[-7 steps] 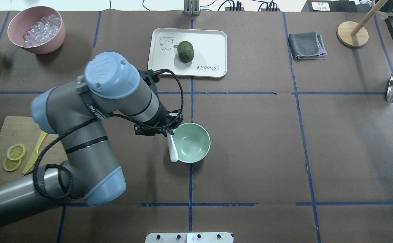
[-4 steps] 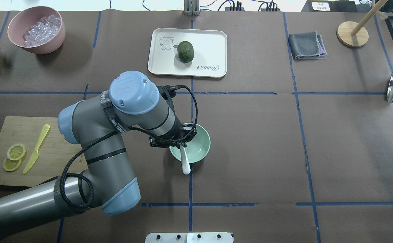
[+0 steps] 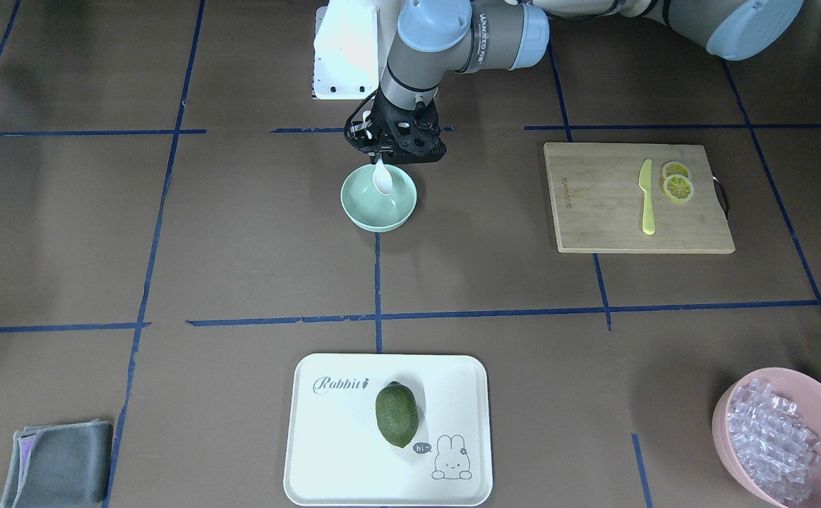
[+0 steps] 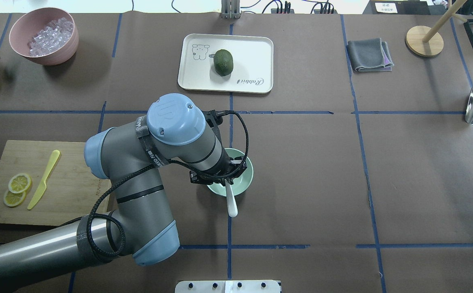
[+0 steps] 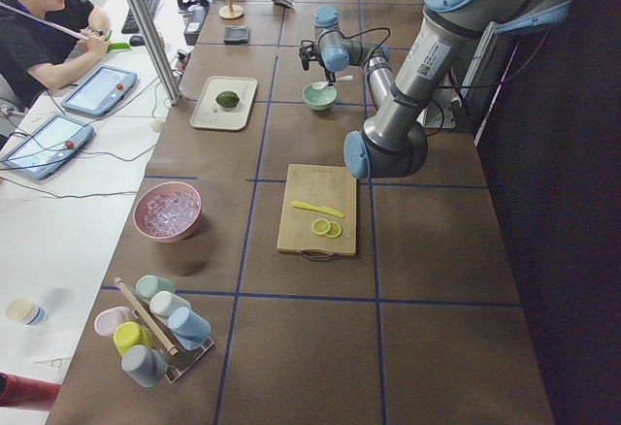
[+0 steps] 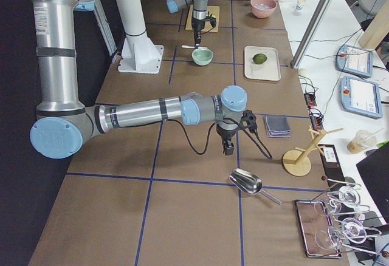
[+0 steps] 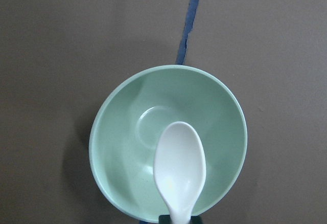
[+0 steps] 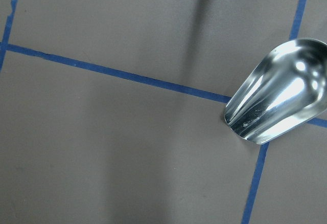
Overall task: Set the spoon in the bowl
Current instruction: 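Carry the spoon with the left gripper over the bowl and lower it, then open the left gripper to drop the spoon into the bowl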
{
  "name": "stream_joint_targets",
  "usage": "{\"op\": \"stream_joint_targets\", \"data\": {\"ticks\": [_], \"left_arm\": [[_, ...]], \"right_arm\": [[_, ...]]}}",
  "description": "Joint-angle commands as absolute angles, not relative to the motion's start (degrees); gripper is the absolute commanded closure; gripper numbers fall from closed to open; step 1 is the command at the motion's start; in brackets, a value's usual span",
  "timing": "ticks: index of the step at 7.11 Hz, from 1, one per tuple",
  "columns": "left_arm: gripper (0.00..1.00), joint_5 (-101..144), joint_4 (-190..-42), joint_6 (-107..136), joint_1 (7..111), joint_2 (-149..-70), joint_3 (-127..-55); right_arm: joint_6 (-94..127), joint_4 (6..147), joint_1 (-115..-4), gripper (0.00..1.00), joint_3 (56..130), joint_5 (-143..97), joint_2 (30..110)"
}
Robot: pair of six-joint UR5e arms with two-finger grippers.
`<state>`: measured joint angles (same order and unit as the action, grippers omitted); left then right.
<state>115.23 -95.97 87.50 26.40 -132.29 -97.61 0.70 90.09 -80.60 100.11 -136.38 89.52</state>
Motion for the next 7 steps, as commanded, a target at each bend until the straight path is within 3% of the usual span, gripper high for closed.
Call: {"op": "stream_joint_targets", "data": {"ticks": [1,6,7], "left_arm": [[0.01,115.1,-96.1,86.9,26.4,-132.2,-97.2],[0.00,115.4,-96.1,86.7,28.8,-131.6,-98.2],[0.00,118.0,-95.8,85.9,31.5,-127.7,-99.7]], "right_arm": [[0.7,90.1,-80.6,0.00,100.1,-136.4,89.5],[0.5,90.1,-80.6,0.00,99.8,-136.4,89.6],[-0.1,90.1,-81.2,0.00,98.9,-136.4,89.6]]}}
